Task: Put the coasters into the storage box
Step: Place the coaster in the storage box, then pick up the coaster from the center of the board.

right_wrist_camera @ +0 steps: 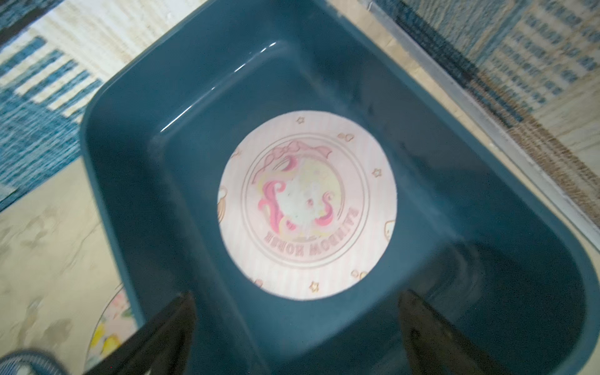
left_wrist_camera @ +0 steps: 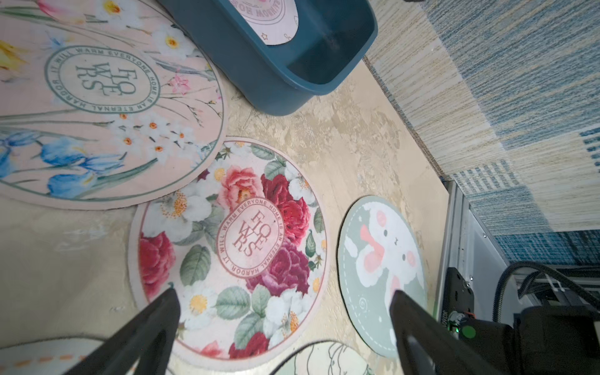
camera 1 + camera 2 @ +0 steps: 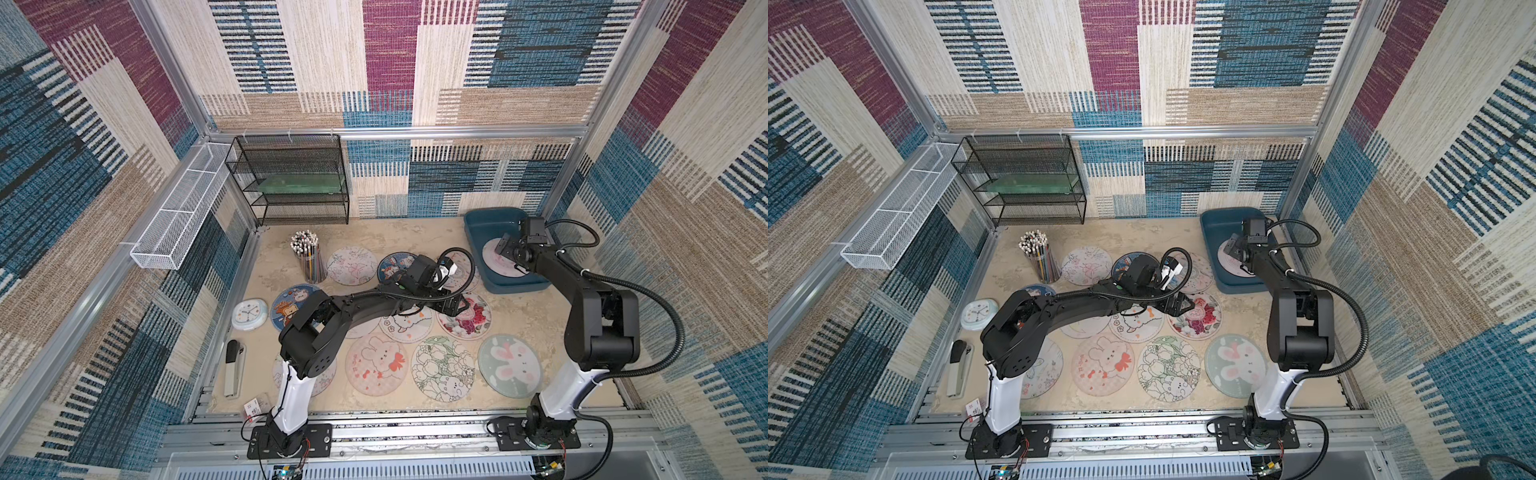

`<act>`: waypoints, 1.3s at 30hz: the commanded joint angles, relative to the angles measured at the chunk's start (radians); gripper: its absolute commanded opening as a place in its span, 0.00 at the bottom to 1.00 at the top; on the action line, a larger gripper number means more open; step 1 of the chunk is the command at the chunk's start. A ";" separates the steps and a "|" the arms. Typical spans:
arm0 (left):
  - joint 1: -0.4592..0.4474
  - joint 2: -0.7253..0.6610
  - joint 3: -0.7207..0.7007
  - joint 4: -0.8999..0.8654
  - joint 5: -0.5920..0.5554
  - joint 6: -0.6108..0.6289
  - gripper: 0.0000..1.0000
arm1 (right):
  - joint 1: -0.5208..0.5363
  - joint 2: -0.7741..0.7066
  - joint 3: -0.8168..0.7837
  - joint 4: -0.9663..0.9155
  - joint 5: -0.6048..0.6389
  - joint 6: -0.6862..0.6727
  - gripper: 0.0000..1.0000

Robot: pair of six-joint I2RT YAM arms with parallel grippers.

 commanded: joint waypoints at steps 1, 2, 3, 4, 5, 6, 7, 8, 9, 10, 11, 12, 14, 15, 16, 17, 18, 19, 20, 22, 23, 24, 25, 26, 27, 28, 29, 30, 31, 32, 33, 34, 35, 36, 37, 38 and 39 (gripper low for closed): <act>0.001 -0.019 0.008 -0.059 -0.046 0.014 1.00 | 0.024 -0.068 -0.051 -0.013 -0.089 -0.032 0.99; 0.001 -0.019 0.013 -0.076 -0.054 0.014 1.00 | 0.030 -0.093 -0.071 -0.011 -0.109 -0.035 0.99; 0.001 -0.020 0.012 -0.083 -0.061 0.013 1.00 | 0.037 -0.112 -0.087 -0.007 -0.120 -0.038 0.99; 0.001 -0.023 0.010 -0.094 -0.076 0.009 1.00 | 0.046 -0.141 -0.110 -0.003 -0.140 -0.043 0.99; 0.000 -0.027 0.004 -0.095 -0.080 0.011 1.00 | 0.052 -0.163 -0.129 0.000 -0.155 -0.049 0.99; 0.001 -0.031 0.000 -0.099 -0.085 0.011 1.00 | 0.056 -0.183 -0.146 0.001 -0.172 -0.052 0.99; 0.001 -0.037 -0.003 -0.108 -0.099 0.009 0.99 | 0.059 -0.210 -0.165 0.001 -0.205 -0.059 0.99; 0.000 -0.040 -0.004 -0.118 -0.104 0.014 0.99 | 0.061 -0.240 -0.189 0.009 -0.248 -0.072 0.99; 0.000 -0.042 -0.001 -0.132 -0.107 0.019 0.99 | 0.065 -0.269 -0.213 0.012 -0.269 -0.073 0.99; -0.002 -0.044 0.000 -0.148 -0.112 0.026 1.00 | 0.069 -0.304 -0.239 0.007 -0.276 -0.069 0.99; -0.005 -0.045 0.002 -0.163 -0.116 0.031 0.99 | 0.074 -0.337 -0.257 -0.006 -0.280 -0.069 0.99; -0.008 -0.046 0.004 -0.174 -0.113 0.036 1.00 | 0.080 -0.365 -0.271 -0.021 -0.273 -0.066 0.99; -0.017 -0.045 0.014 -0.203 -0.091 0.045 0.99 | 0.094 -0.433 -0.301 -0.067 -0.256 -0.056 0.99; -0.024 -0.044 0.018 -0.211 -0.076 0.049 0.99 | 0.097 -0.462 -0.312 -0.088 -0.245 -0.054 0.99; -0.032 -0.042 0.022 -0.217 -0.058 0.053 0.99 | 0.101 -0.494 -0.324 -0.114 -0.224 -0.047 0.99; -0.043 -0.040 0.027 -0.222 -0.041 0.055 0.99 | 0.101 -0.530 -0.339 -0.138 -0.224 -0.043 0.99; -0.053 -0.037 0.030 -0.226 -0.025 0.057 1.00 | 0.101 -0.549 -0.348 -0.155 -0.234 -0.048 0.98; -0.064 -0.034 0.034 -0.232 -0.015 0.059 1.00 | 0.102 -0.576 -0.360 -0.179 -0.245 -0.051 0.98; -0.074 -0.031 0.039 -0.238 -0.005 0.059 1.00 | 0.102 -0.600 -0.373 -0.203 -0.251 -0.050 0.98; -0.090 -0.029 0.044 -0.243 0.016 0.053 1.00 | 0.101 -0.637 -0.399 -0.256 -0.272 -0.046 0.97; -0.097 -0.029 0.040 -0.236 0.030 0.048 1.00 | 0.102 -0.655 -0.415 -0.283 -0.273 -0.036 0.97; -0.102 -0.029 0.038 -0.231 0.038 0.039 1.00 | 0.102 -0.669 -0.433 -0.301 -0.273 -0.025 0.97; -0.108 -0.029 0.038 -0.229 0.051 0.032 1.00 | 0.102 -0.685 -0.452 -0.323 -0.273 -0.007 0.97; -0.113 -0.029 0.040 -0.231 0.057 0.027 0.99 | 0.101 -0.694 -0.468 -0.345 -0.265 0.015 0.97; -0.118 -0.026 0.040 -0.234 0.066 0.027 0.99 | 0.101 -0.698 -0.481 -0.364 -0.258 0.031 0.97; -0.124 -0.027 0.044 -0.242 0.072 0.028 0.99 | 0.101 -0.698 -0.498 -0.385 -0.247 0.052 0.97; -0.131 -0.029 0.041 -0.243 0.071 0.027 1.00 | 0.103 -0.693 -0.507 -0.399 -0.238 0.066 0.97; -0.139 -0.036 0.032 -0.237 0.069 0.028 0.99 | 0.109 -0.686 -0.499 -0.419 -0.218 0.083 0.99; -0.144 -0.042 0.026 -0.241 0.065 0.033 0.99 | 0.110 -0.680 -0.496 -0.434 -0.203 0.107 1.00; -0.149 -0.045 0.027 -0.253 0.064 0.042 0.99 | 0.108 -0.679 -0.498 -0.437 -0.197 0.122 0.99; -0.154 -0.048 0.032 -0.273 0.064 0.053 0.99 | 0.108 -0.678 -0.503 -0.436 -0.199 0.134 0.98; -0.159 -0.048 0.035 -0.291 0.061 0.062 0.99 | 0.107 -0.675 -0.516 -0.432 -0.202 0.152 0.97; -0.165 -0.049 0.033 -0.296 0.062 0.071 0.99 | 0.107 -0.677 -0.529 -0.426 -0.207 0.167 0.96; -0.173 -0.051 0.029 -0.297 0.068 0.080 0.99 | 0.105 -0.680 -0.551 -0.412 -0.219 0.185 0.96; -0.182 -0.051 0.026 -0.294 0.070 0.085 1.00 | 0.104 -0.685 -0.575 -0.396 -0.232 0.205 0.96; -0.190 -0.048 0.026 -0.293 0.077 0.093 0.99 | 0.102 -0.688 -0.596 -0.385 -0.239 0.225 0.96; -0.200 -0.042 0.028 -0.292 0.087 0.101 1.00 | 0.100 -0.691 -0.624 -0.369 -0.250 0.241 0.96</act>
